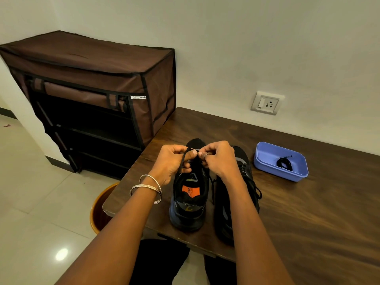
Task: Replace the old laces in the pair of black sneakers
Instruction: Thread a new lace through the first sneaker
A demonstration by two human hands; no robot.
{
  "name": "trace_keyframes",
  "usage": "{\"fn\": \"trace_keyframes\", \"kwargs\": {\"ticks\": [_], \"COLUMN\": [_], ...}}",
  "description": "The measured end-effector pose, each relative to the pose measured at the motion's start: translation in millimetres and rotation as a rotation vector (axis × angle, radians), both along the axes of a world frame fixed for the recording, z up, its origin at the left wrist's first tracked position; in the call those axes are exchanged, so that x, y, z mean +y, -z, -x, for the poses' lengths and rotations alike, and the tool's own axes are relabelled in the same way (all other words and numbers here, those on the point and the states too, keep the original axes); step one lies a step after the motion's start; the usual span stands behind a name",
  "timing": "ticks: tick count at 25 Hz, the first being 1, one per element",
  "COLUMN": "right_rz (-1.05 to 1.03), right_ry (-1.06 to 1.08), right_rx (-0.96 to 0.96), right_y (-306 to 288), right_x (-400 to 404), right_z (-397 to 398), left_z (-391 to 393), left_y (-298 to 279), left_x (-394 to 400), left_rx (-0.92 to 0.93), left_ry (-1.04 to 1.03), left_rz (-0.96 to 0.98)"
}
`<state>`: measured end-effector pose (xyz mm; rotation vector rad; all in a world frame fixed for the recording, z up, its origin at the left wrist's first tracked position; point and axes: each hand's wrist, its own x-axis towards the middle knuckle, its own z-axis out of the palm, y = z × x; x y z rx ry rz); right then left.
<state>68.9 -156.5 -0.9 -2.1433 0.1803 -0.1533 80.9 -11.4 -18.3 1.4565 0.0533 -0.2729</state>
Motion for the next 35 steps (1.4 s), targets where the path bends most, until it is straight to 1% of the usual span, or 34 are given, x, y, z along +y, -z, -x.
{"fn": "trace_keyframes", "kwargs": {"ticks": [4,6,9,11,13,15,17,20,23,24,25,26,28,29,30,32,33,34,35], "right_rz": [0.018,0.050,0.155,0.233,0.296,0.344,0.385,0.383,0.252,0.223,0.200,0.167,0.023,-0.055,-0.114,-0.100,-0.048,0.001,0.039], "right_ry": [-0.041,-0.041,-0.018,-0.013,-0.014,-0.001,0.024,0.087,0.134,0.134,0.123,0.100,0.067,0.038,-0.001,-0.095,-0.122,-0.145,-0.158], "right_rx": [-0.006,-0.008,0.004,0.042,0.097,0.169,0.239,0.291,0.286,0.280,0.284,0.279,0.297,0.347,0.411,0.533,0.561,0.578,0.595], "right_y": [-1,-1,-2,-1,1,5,8,15,28,33,34,30,16,10,5,1,2,4,7], "right_x": [2,2,1,1,-3,-10,-15,-19,-21,-23,-23,-22,-23,-27,-31,-34,-32,-28,-23], "right_z": [1,2,0,-2,-3,0,2,3,1,0,1,3,12,17,21,26,26,25,23], "left_z": [-3,-3,-3,-5,-6,-5,0,2,0,0,0,-2,-4,-4,-3,-3,-4,-2,-1], "left_y": [-1,-1,1,3,3,5,5,4,2,3,5,10,15,15,15,16,18,19,20], "left_x": [-3,-6,-11,-12,-9,-5,-3,-7,-10,-9,-6,-1,12,17,19,18,13,8,4], "left_rx": [0.057,0.058,0.045,0.056,0.101,0.153,0.183,0.300,0.389,0.404,0.394,0.342,0.179,0.126,0.101,0.095,0.067,0.026,-0.026], "left_ry": [-0.116,-0.123,-0.141,-0.200,-0.258,-0.271,-0.261,-0.318,-0.411,-0.434,-0.444,-0.440,-0.381,-0.303,-0.172,0.126,0.246,0.316,0.327], "left_rz": [0.123,0.095,0.033,0.013,0.066,0.144,0.157,0.213,0.325,0.331,0.289,0.146,-0.232,-0.342,-0.393,-0.486,-0.612,-0.749,-0.868]}}
